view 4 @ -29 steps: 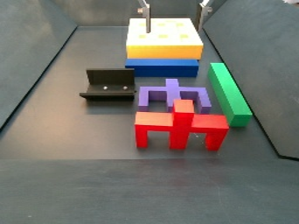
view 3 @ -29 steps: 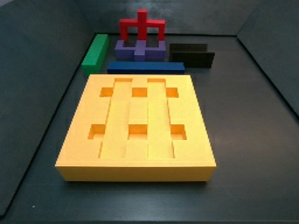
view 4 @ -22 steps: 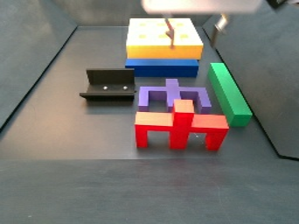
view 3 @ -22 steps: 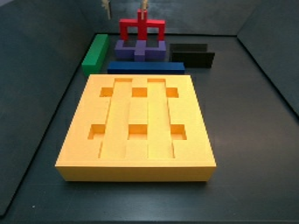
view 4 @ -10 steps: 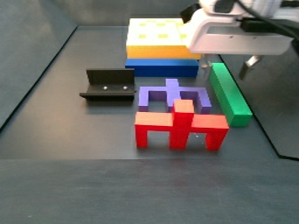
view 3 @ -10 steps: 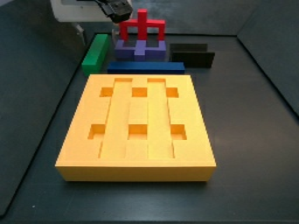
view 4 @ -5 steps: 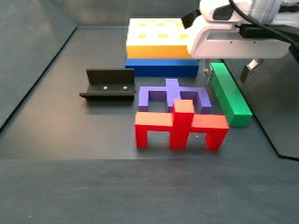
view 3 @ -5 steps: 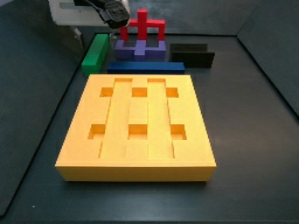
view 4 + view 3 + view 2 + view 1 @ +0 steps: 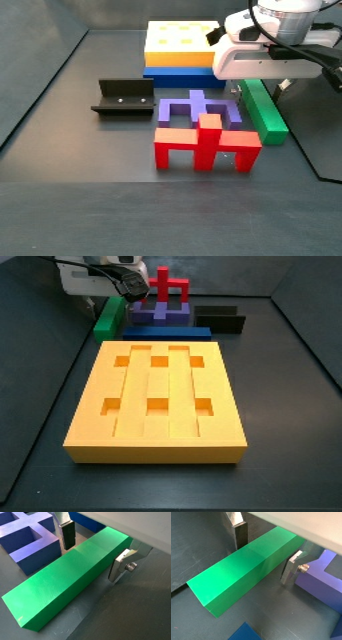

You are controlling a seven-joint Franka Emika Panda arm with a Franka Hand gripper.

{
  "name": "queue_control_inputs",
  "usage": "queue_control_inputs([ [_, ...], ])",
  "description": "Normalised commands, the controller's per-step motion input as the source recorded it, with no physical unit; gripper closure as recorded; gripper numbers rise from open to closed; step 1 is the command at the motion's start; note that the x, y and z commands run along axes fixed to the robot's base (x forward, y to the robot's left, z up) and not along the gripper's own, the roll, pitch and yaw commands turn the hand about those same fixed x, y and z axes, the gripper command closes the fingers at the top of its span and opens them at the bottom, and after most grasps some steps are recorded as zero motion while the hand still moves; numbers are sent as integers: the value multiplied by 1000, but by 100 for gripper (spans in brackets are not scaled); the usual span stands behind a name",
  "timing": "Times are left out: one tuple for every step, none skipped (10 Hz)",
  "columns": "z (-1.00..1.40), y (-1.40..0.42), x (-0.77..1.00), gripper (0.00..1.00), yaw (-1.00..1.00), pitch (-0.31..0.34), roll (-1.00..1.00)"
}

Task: Pick up the green object. Move up. Move to above the board. Insert the green object.
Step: Pick up the green object.

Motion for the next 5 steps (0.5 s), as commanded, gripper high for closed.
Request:
queue_control_inputs([
  [0,20,-34,0,0,0,0],
  [-14,103,-71,0,-29,0,0],
  [-20,97,-71,0,-34,0,0],
  [-86,0,0,0,-23,0,10],
  [-89,0,0,0,-14,0,0],
])
